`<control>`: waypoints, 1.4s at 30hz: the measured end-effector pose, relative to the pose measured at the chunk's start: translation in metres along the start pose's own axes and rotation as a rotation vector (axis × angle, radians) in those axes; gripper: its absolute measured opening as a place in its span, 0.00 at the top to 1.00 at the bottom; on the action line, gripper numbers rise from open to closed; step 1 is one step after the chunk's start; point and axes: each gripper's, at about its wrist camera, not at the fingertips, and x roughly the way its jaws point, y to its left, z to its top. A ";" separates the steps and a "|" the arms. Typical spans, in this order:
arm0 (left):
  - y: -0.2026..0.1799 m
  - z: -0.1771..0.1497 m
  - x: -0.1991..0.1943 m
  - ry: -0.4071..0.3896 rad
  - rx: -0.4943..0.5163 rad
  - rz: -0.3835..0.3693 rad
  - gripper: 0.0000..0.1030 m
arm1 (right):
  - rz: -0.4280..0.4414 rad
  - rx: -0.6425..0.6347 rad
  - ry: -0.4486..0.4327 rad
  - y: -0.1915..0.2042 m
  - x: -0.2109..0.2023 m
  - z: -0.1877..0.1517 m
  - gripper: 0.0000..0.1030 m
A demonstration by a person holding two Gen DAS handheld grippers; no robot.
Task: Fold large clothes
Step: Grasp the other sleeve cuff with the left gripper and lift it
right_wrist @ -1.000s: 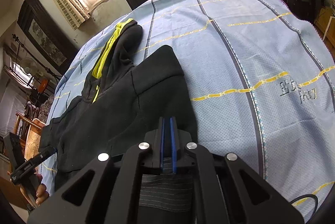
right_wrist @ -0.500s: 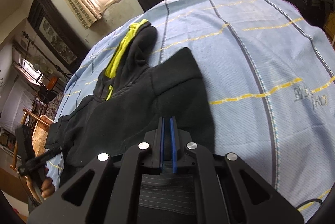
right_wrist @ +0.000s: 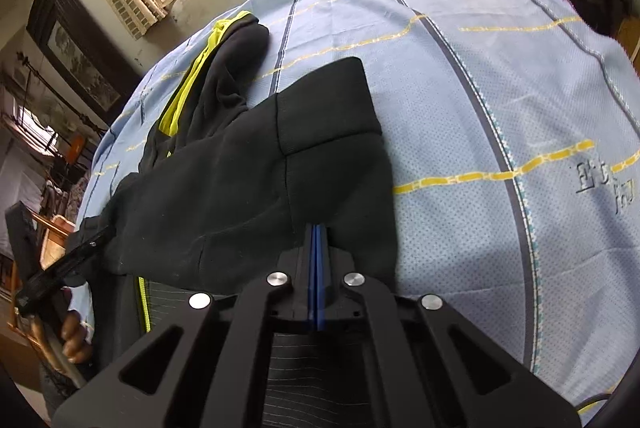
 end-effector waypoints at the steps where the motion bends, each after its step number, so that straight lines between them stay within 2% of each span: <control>1: 0.003 -0.001 -0.009 -0.030 -0.008 -0.003 0.55 | 0.007 -0.014 -0.027 0.004 -0.005 0.000 0.95; 2: 0.004 -0.001 -0.019 -0.069 -0.011 -0.002 0.53 | 0.018 -0.024 -0.044 0.007 -0.009 0.000 0.95; 4: 0.003 -0.002 -0.027 -0.090 -0.005 -0.008 0.51 | 0.038 -0.043 -0.064 0.012 -0.014 0.001 0.95; 7: 0.002 -0.004 -0.013 -0.028 0.013 0.011 0.50 | -0.014 -0.054 -0.003 0.012 0.001 -0.003 0.95; 9: 0.004 -0.009 0.004 0.035 0.030 0.042 0.50 | -0.008 -0.037 0.015 0.008 0.005 -0.003 0.96; 11: -0.003 -0.009 0.002 0.020 0.076 0.072 0.50 | 0.018 -0.015 0.025 0.004 0.003 -0.002 0.95; 12: -0.002 -0.010 -0.001 0.014 0.066 0.072 0.50 | 0.035 -0.003 0.024 0.002 0.002 -0.003 0.95; 15: 0.014 -0.010 -0.021 -0.013 -0.018 0.055 0.50 | 0.090 0.021 0.001 -0.002 -0.007 -0.002 0.85; 17: 0.033 -0.014 -0.045 -0.053 -0.096 0.029 0.45 | 0.110 0.021 -0.027 -0.001 -0.016 -0.002 0.73; 18: 0.040 -0.018 -0.055 -0.070 -0.123 0.026 0.39 | 0.114 0.020 -0.039 0.000 -0.019 -0.003 0.70; 19: 0.049 -0.022 -0.064 -0.088 -0.144 0.036 0.36 | 0.118 0.020 -0.049 -0.001 -0.022 -0.003 0.69; 23: 0.096 -0.043 -0.100 -0.117 -0.221 0.128 0.35 | 0.132 0.033 -0.060 -0.003 -0.028 -0.004 0.69; 27: 0.150 -0.061 -0.123 -0.123 -0.359 0.180 0.36 | 0.129 0.035 -0.078 -0.003 -0.034 -0.005 0.69; 31: 0.185 -0.073 -0.126 -0.140 -0.497 0.173 0.36 | 0.131 0.049 -0.089 -0.008 -0.037 -0.007 0.66; 35: 0.205 -0.071 -0.112 -0.123 -0.610 0.110 0.36 | 0.128 0.072 -0.085 -0.013 -0.035 -0.006 0.64; 39: 0.205 -0.059 -0.109 -0.146 -0.614 0.105 0.36 | 0.130 0.084 -0.073 -0.016 -0.031 -0.006 0.62; 42: 0.206 -0.054 -0.100 -0.147 -0.634 0.131 0.35 | 0.125 0.086 -0.074 -0.016 -0.030 -0.005 0.59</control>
